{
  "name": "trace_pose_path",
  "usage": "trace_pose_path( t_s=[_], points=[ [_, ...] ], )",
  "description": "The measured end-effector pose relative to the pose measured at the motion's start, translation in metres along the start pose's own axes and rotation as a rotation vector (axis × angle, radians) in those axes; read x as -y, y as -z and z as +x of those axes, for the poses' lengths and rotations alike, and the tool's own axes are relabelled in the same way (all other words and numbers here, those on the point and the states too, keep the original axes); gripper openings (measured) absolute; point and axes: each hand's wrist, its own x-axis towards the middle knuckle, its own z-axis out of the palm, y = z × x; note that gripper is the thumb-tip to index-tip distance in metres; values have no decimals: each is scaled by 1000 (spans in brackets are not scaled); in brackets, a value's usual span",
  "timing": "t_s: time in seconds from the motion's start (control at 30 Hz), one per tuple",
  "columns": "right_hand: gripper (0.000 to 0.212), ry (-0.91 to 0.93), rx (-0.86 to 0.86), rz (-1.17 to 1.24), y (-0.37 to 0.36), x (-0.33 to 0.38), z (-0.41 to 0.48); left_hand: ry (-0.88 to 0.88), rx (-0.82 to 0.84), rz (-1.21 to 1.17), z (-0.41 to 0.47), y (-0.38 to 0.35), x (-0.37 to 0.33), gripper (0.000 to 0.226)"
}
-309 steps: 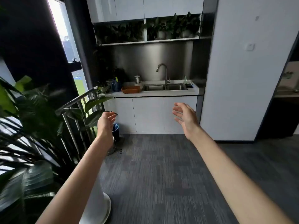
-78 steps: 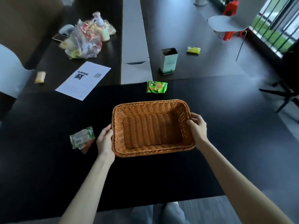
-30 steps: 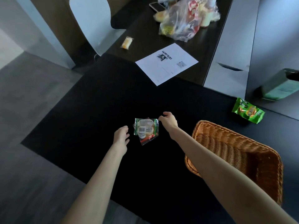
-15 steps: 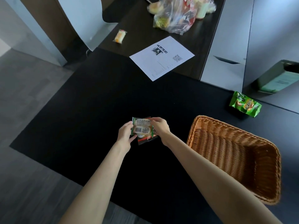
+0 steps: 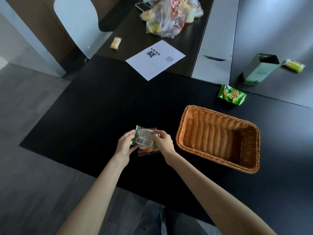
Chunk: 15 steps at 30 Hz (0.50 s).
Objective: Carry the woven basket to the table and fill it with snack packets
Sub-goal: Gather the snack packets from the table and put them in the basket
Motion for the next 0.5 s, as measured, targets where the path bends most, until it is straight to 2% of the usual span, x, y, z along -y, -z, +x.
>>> trace_pose_path(
  t_s=[0.23,0.5],
  points=[
    [38,-18,-50,6,12,-54,-51,56,24,40,-41,-3,49,41],
    [46,-91,-145,69,47,-94,-71,122,108,88,-59,-41,82,43]
  ],
)
